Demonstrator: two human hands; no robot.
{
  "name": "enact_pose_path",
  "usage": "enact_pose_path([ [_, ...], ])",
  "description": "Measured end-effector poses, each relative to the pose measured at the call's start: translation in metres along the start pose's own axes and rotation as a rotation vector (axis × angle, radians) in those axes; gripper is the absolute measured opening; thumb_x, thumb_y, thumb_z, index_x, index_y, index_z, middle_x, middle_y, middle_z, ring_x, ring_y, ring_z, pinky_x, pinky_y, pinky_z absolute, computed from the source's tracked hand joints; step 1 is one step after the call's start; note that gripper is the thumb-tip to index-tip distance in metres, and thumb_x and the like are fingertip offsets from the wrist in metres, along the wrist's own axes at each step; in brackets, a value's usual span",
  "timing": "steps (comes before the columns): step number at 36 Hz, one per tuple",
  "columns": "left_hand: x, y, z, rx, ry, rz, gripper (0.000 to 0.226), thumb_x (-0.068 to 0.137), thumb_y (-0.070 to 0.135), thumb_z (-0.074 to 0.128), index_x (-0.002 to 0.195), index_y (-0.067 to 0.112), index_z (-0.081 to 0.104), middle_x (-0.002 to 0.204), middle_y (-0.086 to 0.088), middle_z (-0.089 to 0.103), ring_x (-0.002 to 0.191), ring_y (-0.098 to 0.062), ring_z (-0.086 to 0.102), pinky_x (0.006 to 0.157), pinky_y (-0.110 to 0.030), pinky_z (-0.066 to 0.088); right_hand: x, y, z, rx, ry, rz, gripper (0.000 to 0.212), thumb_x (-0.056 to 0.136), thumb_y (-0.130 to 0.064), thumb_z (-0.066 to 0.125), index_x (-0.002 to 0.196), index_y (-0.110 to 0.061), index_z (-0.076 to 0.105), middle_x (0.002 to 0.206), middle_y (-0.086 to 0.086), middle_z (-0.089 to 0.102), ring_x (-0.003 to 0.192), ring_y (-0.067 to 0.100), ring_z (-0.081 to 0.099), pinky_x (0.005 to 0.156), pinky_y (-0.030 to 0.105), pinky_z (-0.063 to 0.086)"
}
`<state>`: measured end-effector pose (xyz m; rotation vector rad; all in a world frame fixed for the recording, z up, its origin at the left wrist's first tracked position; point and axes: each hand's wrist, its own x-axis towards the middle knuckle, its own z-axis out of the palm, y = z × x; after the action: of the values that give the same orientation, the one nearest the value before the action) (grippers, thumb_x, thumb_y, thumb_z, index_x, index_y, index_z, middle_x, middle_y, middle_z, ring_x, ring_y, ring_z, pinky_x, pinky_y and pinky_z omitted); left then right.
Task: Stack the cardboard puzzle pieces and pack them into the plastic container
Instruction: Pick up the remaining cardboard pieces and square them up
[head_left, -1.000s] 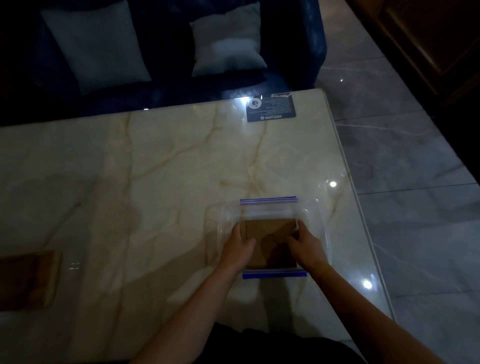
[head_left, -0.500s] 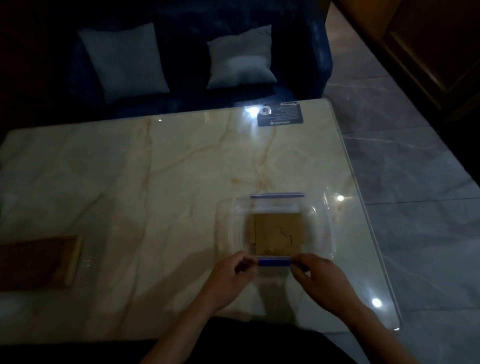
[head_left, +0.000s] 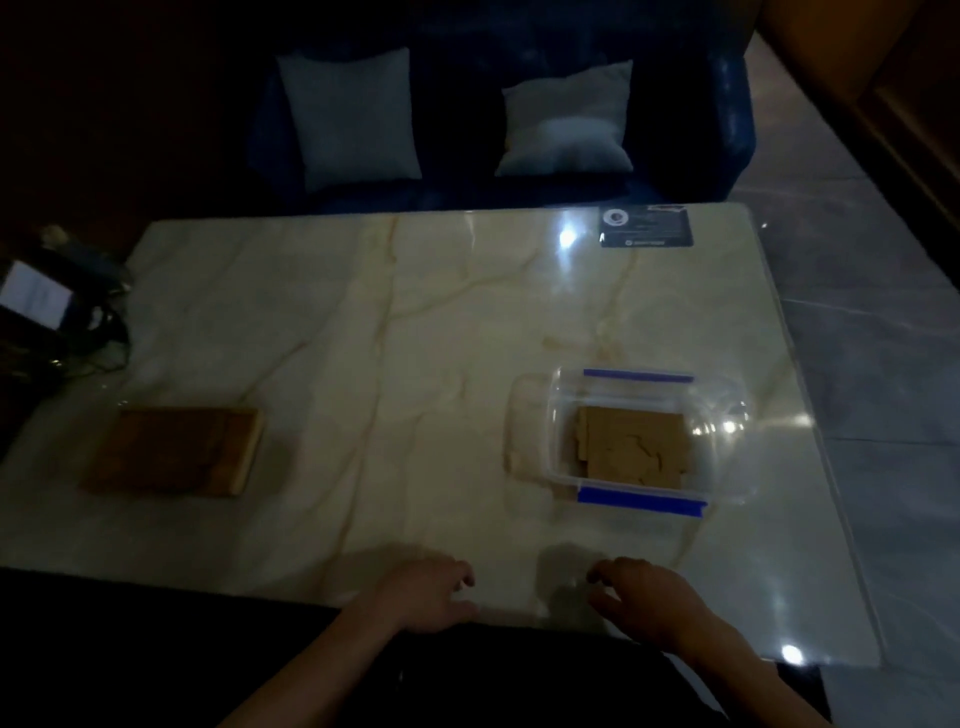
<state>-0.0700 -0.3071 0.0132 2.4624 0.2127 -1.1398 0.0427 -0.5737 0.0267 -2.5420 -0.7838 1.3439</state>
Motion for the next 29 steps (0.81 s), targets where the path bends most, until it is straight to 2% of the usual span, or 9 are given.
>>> enact_pose_path([
  [6,-0.016,-0.053,0.000,0.068,0.030,-0.006,0.048,0.087,0.052,0.053,0.127,0.026,0.054,0.128,-0.003,0.061,0.115,-0.024,0.057,0.092,-0.031,0.044,0.016,-0.041,0.012,-0.046,0.021,-0.061,0.038,0.096,-0.048,0.046,0.130,-0.033,0.055,0.128,-0.007,0.062,0.113,0.009,0.059,0.094,0.026,0.048],
  [13,-0.043,-0.120,-0.004,0.081,0.079,-0.015,0.051,0.084,0.057,0.051,0.125,0.026,0.053,0.123,-0.005,0.060,0.111,-0.027,0.058,0.089,-0.034,0.045,0.039,-0.110,0.022,-0.163,0.013,-0.092,0.033,0.095,-0.049,0.045,0.120,-0.033,0.061,0.123,-0.005,0.063,0.111,0.014,0.059,0.093,0.032,0.049],
  [21,-0.070,-0.202,-0.013,-0.022,0.094,-0.059,0.048,0.089,0.049,0.051,0.126,0.020,0.053,0.125,-0.011,0.059,0.113,-0.031,0.057,0.092,-0.037,0.046,0.076,-0.187,0.031,-0.288,-0.016,-0.144,0.038,0.097,-0.047,0.044,0.131,-0.033,0.054,0.131,-0.004,0.060,0.120,0.016,0.055,0.094,0.028,0.045],
  [29,-0.092,-0.284,-0.024,-0.110,0.162,-0.113,0.041,0.087,0.050,0.047,0.118,0.025,0.056,0.119,-0.004,0.063,0.107,-0.025,0.059,0.089,-0.037,0.047,0.125,-0.267,0.031,-0.317,-0.033,-0.194,0.039,0.097,-0.047,0.042,0.132,-0.032,0.053,0.129,-0.003,0.061,0.117,0.018,0.057,0.091,0.030,0.048],
])
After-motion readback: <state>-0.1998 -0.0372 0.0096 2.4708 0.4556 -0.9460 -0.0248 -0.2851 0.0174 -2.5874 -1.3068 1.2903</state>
